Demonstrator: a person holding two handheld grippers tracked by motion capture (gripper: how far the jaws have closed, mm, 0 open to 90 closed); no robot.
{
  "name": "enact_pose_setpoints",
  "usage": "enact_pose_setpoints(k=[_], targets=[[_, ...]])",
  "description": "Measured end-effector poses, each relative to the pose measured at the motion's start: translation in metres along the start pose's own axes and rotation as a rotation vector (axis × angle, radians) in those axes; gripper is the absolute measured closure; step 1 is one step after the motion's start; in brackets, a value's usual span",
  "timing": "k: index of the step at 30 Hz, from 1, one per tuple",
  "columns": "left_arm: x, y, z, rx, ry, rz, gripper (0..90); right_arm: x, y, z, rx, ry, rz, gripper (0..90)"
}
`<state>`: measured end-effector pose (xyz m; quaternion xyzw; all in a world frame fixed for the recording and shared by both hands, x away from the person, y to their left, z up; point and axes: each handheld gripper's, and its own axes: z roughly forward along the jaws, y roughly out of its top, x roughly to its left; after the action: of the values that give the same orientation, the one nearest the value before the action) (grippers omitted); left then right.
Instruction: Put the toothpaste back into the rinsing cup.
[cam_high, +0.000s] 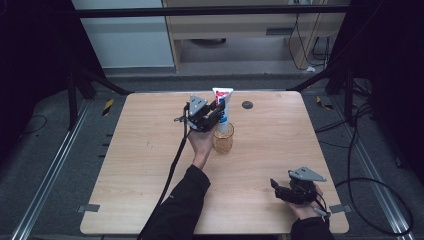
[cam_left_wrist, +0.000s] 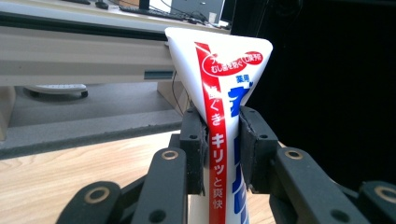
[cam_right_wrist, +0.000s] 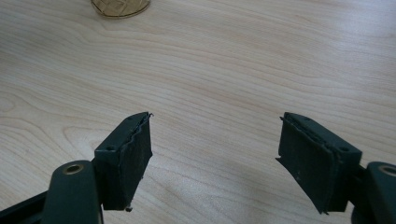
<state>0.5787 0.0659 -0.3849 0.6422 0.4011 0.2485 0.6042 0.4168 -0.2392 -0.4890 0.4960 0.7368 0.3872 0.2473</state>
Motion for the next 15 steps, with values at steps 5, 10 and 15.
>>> enact_pose_setpoints(k=[5,10,15], targets=[[0.002,-0.01,0.003,0.017,0.017,-0.003,72.0,0.001,0.0,0.0,0.002,-0.006,-0.009,25.8],[0.002,-0.017,0.004,0.033,0.019,-0.002,72.0,0.0,0.0,0.001,0.002,-0.006,-0.01,25.8],[0.001,-0.03,0.005,0.05,0.028,0.005,71.9,0.0,0.0,0.001,0.001,-0.007,-0.011,26.0]])
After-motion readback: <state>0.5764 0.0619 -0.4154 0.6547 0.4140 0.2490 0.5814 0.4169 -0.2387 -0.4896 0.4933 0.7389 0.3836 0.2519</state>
